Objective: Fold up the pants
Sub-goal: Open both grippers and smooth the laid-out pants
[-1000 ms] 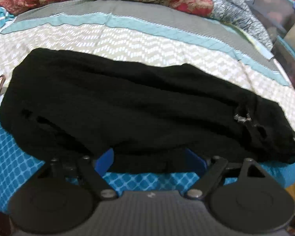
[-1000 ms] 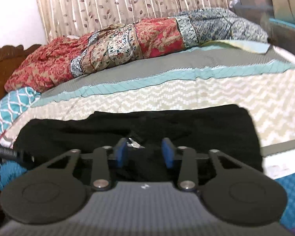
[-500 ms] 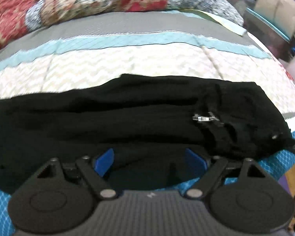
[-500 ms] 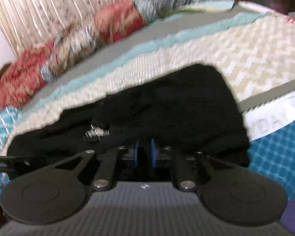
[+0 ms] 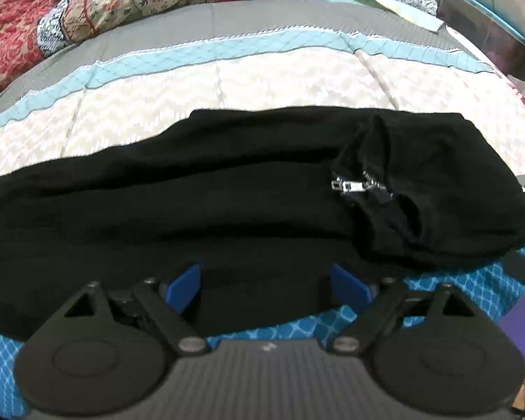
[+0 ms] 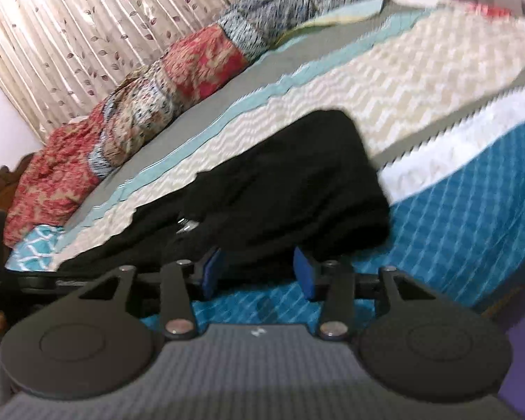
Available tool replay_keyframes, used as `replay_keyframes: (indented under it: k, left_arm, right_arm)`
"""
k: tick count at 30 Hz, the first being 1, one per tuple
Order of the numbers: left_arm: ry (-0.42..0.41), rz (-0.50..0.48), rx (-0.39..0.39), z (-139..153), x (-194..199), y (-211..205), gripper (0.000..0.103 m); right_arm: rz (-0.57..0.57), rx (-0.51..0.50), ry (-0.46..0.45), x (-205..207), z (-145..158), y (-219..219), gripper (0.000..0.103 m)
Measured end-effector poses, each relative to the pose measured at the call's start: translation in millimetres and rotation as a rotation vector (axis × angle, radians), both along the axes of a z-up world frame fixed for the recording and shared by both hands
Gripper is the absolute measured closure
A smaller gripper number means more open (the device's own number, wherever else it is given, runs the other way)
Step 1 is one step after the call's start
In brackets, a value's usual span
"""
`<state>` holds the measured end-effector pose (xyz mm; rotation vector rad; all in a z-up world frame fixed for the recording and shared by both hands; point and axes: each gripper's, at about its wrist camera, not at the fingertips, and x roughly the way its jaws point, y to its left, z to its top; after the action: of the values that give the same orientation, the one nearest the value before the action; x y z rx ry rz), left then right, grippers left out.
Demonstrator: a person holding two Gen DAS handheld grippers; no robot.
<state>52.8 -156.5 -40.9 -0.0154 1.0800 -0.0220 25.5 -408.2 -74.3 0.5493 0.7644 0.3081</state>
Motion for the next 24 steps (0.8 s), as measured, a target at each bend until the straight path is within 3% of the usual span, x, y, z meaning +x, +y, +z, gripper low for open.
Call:
replay_keyframes:
  k: [6,9,13,20,24]
  left_arm:
    - [0.016,0.016,0.007,-6,-5,3,0.014]
    - [0.022,0.023,0.005,-9,-7,6,0.013]
    - [0.039,0.036,-0.003,-15,-11,12,0.013]
    - [0.066,0.080,-0.030,-25,-14,28,0.012]
    - [0.067,0.090,-0.034,-28,-17,34,0.012]
  right_arm:
    - [0.048,0.006,0.068,-1,-13,27,0.054]
    - [0.058,0.019,0.144,2,-26,33,0.046]
    - [0.040,0.056,0.138,-1,-26,30,0.040]
    - [0.013,0.131,0.125,-4,-29,31,0.016]
    - [0.042,0.097,0.115,-2,-26,38,0.011]
